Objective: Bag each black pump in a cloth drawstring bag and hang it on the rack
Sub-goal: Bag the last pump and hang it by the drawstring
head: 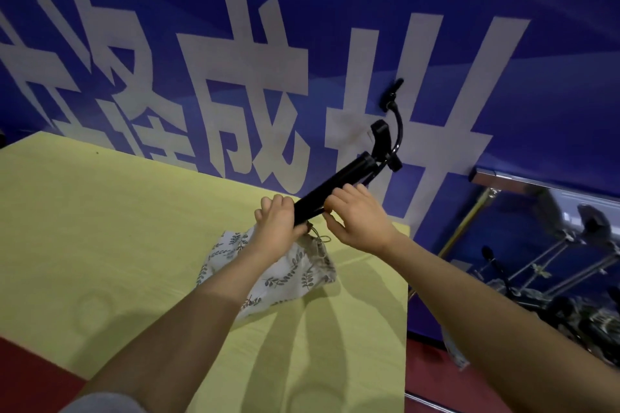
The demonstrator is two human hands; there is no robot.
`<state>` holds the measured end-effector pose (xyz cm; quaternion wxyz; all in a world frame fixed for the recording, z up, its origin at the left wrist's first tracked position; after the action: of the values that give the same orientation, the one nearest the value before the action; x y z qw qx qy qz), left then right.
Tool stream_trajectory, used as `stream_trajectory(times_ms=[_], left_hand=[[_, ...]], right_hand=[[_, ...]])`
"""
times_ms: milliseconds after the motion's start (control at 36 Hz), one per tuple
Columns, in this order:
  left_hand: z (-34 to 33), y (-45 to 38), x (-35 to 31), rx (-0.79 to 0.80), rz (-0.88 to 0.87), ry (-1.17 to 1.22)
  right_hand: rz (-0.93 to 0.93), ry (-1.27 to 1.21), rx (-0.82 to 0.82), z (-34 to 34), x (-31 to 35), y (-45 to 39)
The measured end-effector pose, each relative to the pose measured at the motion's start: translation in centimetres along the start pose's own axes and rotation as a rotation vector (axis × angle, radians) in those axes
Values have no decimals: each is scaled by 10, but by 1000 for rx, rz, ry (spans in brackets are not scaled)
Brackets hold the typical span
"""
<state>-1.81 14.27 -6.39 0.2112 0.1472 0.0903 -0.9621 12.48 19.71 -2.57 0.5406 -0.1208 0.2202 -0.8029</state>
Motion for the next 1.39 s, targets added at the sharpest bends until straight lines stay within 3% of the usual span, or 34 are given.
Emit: stream_trajectory(times_ms=[83, 278, 333, 472, 556, 694, 806, 1000, 1083, 1194, 1389], left_hand=[[2, 2, 2, -4, -10, -34], [10, 3, 17, -51, 28, -16], [15, 2, 20, -71, 37, 27], [26, 3, 22, -60, 48, 167], [32, 5, 22, -52, 57, 267], [38, 6, 26, -82, 53, 380], [35, 9, 32, -172, 90, 388], [21, 13, 30, -206, 111, 386], [16, 13, 30, -185, 118, 374], [12, 11, 26, -158, 102, 365], [6, 13, 23, -32, 14, 302]], right_hand=[[-48, -1, -31, -5, 8, -4], [116, 18, -114, -24, 32, -2], [25, -20, -21, -35, 32, 1], [-471, -278, 281, -55, 18, -8], [-537, -298, 367, -63, 17, -16], [-581, -421, 317, -64, 20, -21], [-761, -882, 139, -50, 17, -22], [-897, -1310, -96, -15, 5, -40], [-808, -1349, -92, -1, -4, -45], [-652, -1351, 59, 9, -1, -50], [-756, -1207, -38, 8, -2, -47]])
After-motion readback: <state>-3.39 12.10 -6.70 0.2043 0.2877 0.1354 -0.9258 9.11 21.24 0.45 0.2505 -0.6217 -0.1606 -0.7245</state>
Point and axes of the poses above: each hand's wrist, its own y-axis away from the middle knuckle, its own z-axis out of the back of the hand, x = y × z, the point moved 3 cm from there along -y, towards the middle knuckle, and after that the axes turned 2 degrees about z, right-handed, at the moved point
